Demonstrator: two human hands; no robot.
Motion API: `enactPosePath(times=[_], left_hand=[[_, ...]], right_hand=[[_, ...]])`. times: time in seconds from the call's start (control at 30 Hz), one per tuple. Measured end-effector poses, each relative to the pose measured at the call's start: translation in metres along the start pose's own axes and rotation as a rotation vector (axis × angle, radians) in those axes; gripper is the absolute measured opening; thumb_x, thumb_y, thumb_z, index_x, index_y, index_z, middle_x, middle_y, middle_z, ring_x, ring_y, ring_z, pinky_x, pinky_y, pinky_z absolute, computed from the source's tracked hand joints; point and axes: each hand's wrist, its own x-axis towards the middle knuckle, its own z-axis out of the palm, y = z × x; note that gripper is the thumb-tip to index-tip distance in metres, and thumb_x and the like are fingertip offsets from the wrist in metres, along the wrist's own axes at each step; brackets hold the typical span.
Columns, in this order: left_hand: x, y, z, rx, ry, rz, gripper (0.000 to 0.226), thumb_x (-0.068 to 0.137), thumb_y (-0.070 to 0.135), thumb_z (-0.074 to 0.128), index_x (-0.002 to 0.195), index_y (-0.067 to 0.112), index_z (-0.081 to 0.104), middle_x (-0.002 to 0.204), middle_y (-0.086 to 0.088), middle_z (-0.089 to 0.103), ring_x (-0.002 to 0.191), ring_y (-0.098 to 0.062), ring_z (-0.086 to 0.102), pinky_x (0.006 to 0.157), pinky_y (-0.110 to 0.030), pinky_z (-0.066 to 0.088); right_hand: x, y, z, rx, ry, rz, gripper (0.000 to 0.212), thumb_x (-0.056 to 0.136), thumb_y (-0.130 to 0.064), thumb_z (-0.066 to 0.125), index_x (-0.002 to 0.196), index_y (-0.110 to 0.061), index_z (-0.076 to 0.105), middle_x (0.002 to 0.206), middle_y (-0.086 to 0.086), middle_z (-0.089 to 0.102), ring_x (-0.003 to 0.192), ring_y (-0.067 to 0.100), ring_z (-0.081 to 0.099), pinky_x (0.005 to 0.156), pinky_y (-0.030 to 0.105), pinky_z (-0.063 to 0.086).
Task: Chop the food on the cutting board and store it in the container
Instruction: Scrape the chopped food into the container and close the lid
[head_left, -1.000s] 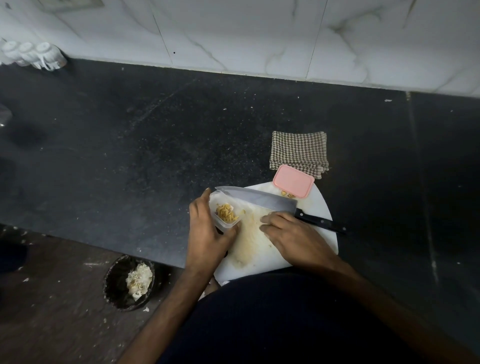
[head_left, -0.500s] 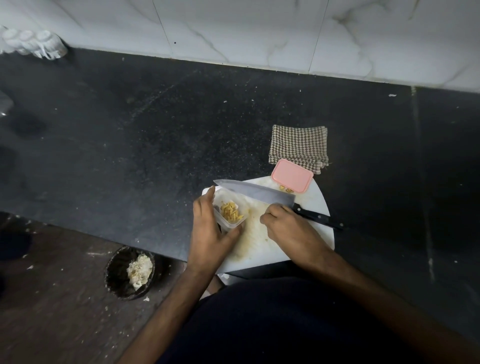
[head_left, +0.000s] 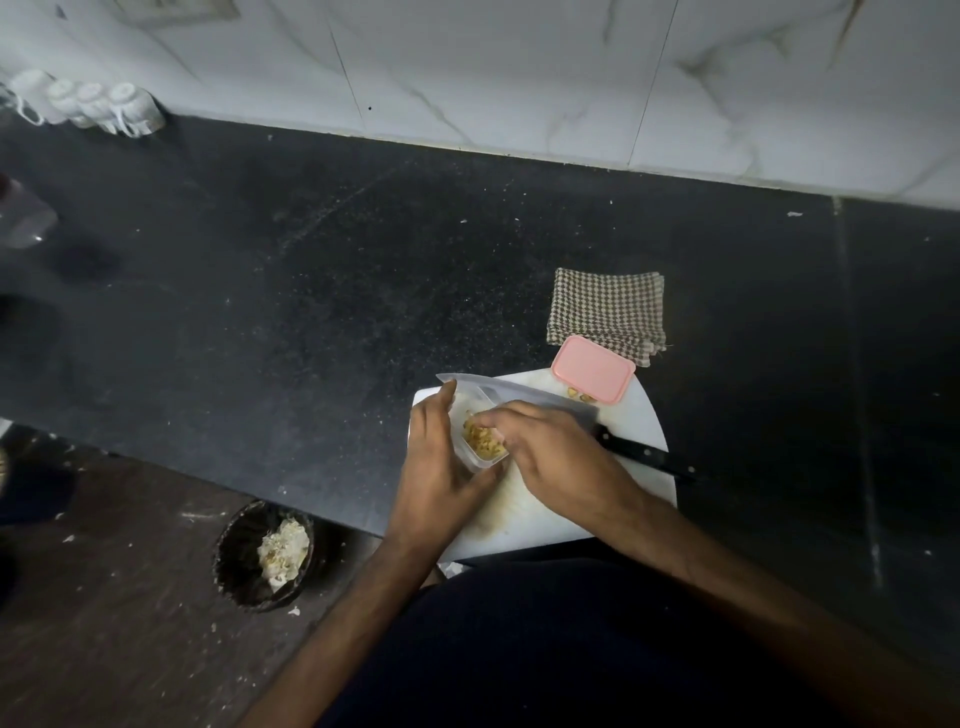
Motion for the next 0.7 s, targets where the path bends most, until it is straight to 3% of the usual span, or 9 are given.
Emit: enactPosePath(times=[0.1, 0.2, 0.33, 0.5, 0.6, 0.7], left_hand=[[0.001, 0.001, -0.002, -0.023, 0.023, -0.002, 0.091, 0.080, 0.033, 0.087, 0.153, 0.017, 0.033, 0.139, 0.005, 0.041, 0.129, 0.010, 0.038, 0.098, -0.002, 0.031], [0.001, 0.000, -0.005, -0.055, 0.037, -0.016, 0.093, 0.079, 0.036, 0.087, 0.153, 0.021, 0.033, 0.139, 0.006, 0.042, 0.130, 0.006, 0.041, 0.097, -0.003, 0.035], [0.001, 0.000, -0.008, -0.038, 0.034, 0.004, 0.092, 0.080, 0.036, 0.087, 0.153, 0.022, 0.032, 0.140, 0.007, 0.042, 0.131, 0.004, 0.040, 0.098, -0.004, 0.035], [0.001, -0.001, -0.006, -0.023, 0.005, 0.030, 0.090, 0.080, 0.031, 0.087, 0.151, 0.022, 0.033, 0.137, 0.007, 0.041, 0.128, 0.002, 0.040, 0.098, -0.006, 0.035], [-0.001, -0.003, -0.005, -0.038, -0.006, 0.015, 0.092, 0.080, 0.032, 0.087, 0.153, 0.021, 0.032, 0.137, 0.005, 0.041, 0.128, 0.001, 0.042, 0.096, -0.005, 0.037], [0.001, -0.003, -0.005, -0.036, -0.011, 0.016, 0.093, 0.080, 0.032, 0.086, 0.154, 0.021, 0.031, 0.137, 0.004, 0.040, 0.127, 0.003, 0.040, 0.094, -0.003, 0.035]], right_hand=[[-0.001, -0.001, -0.007, 0.025, 0.138, 0.062, 0.035, 0.096, 0.004, 0.051, 0.124, -0.010, 0.068, 0.118, -0.001, 0.071, 0.107, 0.008, 0.065, 0.097, 0.023, 0.050], [-0.003, 0.013, -0.007, -0.003, 0.257, 0.182, 0.025, 0.097, -0.006, 0.058, 0.119, -0.012, 0.069, 0.110, -0.005, 0.072, 0.100, 0.005, 0.065, 0.094, 0.024, 0.052], [-0.009, 0.025, 0.006, 0.120, 0.150, 0.417, 0.026, 0.096, -0.022, 0.067, 0.121, -0.014, 0.068, 0.106, -0.005, 0.073, 0.096, 0.001, 0.068, 0.090, 0.021, 0.055], [-0.011, 0.021, 0.013, 0.359, 0.136, 0.528, 0.012, 0.096, -0.008, 0.067, 0.106, -0.013, 0.071, 0.085, -0.003, 0.075, 0.077, 0.005, 0.073, 0.075, 0.027, 0.061], [-0.012, 0.022, 0.011, 0.346, 0.160, 0.518, 0.011, 0.094, -0.005, 0.068, 0.098, -0.013, 0.073, 0.079, -0.005, 0.074, 0.072, 0.004, 0.072, 0.069, 0.020, 0.057], [-0.011, 0.019, 0.007, 0.204, 0.147, 0.415, 0.011, 0.092, -0.007, 0.069, 0.095, -0.016, 0.075, 0.076, -0.012, 0.072, 0.073, 0.000, 0.069, 0.072, 0.020, 0.057]])
